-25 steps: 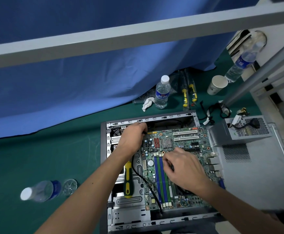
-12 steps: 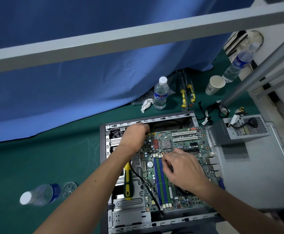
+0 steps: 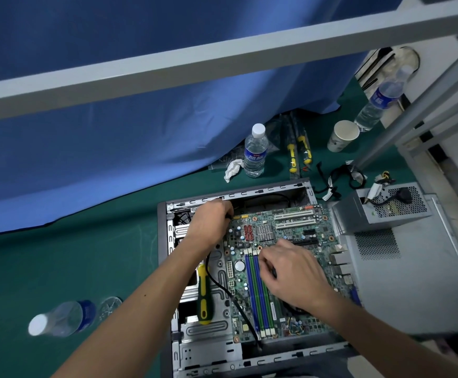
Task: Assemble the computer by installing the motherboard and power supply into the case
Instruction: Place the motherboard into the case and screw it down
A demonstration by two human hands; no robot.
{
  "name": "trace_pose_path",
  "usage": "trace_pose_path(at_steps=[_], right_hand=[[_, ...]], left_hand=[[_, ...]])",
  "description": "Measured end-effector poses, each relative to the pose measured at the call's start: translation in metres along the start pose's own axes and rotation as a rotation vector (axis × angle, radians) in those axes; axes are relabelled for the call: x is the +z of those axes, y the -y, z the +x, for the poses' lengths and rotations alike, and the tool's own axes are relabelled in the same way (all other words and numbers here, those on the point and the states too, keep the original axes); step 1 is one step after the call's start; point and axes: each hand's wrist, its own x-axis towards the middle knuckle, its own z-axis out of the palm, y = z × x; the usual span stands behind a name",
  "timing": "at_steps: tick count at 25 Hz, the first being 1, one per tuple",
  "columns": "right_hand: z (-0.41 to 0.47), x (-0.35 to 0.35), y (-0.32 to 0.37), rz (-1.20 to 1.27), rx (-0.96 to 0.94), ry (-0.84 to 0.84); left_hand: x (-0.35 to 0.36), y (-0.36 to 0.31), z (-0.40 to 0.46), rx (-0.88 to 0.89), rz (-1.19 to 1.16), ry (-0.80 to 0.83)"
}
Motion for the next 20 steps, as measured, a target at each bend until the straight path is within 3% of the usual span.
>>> trace_pose_path(at_steps=[11, 20], right_hand=[[0.001, -0.001, 0.0, -0.005, 0.012, 0.013], [0.001, -0.001, 0.001, -0.006, 0.01, 0.013]], left_hand=[[0.004, -0.007, 0.004, 0.048, 0.158, 0.03], [0.001, 0.0, -0.005, -0.024, -0.082, -0.006]])
